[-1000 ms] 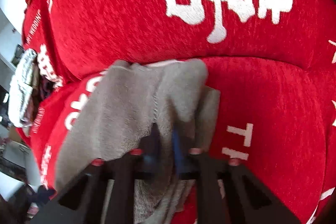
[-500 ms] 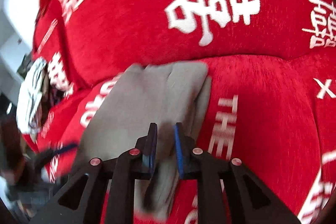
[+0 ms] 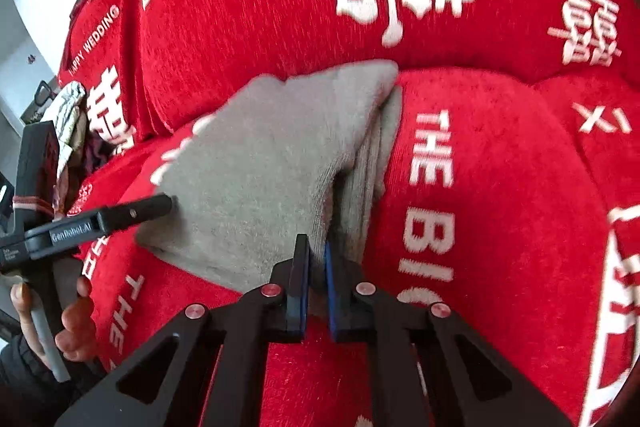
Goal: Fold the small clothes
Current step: 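Open both grippers and release the folded sweater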
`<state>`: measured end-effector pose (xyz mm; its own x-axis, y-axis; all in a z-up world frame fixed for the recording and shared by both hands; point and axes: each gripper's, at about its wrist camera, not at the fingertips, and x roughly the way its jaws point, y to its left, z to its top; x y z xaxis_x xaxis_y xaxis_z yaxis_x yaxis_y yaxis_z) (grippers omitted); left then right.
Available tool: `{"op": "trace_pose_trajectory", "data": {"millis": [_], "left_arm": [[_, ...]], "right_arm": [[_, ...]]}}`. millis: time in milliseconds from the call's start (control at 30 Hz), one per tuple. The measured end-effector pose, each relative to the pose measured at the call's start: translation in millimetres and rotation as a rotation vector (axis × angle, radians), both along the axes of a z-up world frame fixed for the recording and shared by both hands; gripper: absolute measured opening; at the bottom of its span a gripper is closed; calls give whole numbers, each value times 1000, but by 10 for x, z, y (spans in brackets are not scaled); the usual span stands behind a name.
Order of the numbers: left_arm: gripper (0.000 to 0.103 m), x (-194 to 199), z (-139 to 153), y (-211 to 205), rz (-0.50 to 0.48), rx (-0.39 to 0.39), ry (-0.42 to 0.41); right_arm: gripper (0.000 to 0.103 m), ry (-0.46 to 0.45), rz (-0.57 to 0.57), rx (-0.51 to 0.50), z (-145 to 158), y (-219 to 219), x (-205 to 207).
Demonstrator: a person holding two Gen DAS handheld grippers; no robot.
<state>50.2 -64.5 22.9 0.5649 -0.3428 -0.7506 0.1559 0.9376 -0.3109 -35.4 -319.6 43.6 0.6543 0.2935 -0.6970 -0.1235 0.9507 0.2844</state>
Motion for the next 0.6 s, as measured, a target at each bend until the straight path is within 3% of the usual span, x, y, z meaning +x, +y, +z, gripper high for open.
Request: {"op": "trace_pose_trajectory", "data": {"millis": [67, 133, 167, 300, 367, 433, 500, 600], "left_arm": [[85, 102, 83, -41, 3, 1, -10], [85, 244, 111, -144, -7, 14, -6], [85, 293, 97, -189, -14, 21, 0], [86, 464, -135, -261, -12, 49, 67], [94, 487, -218, -199, -7, 20, 85], [94, 479, -197, -169, -5, 5, 89], [94, 509, -93, -190, 5, 12, 65], [94, 710, 31, -359, -17, 28, 59]], "right_arm": [[16, -66, -5, -25, 178, 25, 7], [45, -99, 23, -17, 285, 74, 89], [51, -101, 52, -2, 301, 118, 145], [52, -47, 149, 83, 162, 209, 444], [45, 29, 89, 77, -27, 92, 609], [39, 43, 90, 142, -101, -41, 630], [41, 9, 99, 121, 17, -48, 586], [58, -66, 105, 67, 203, 11, 660]]}}
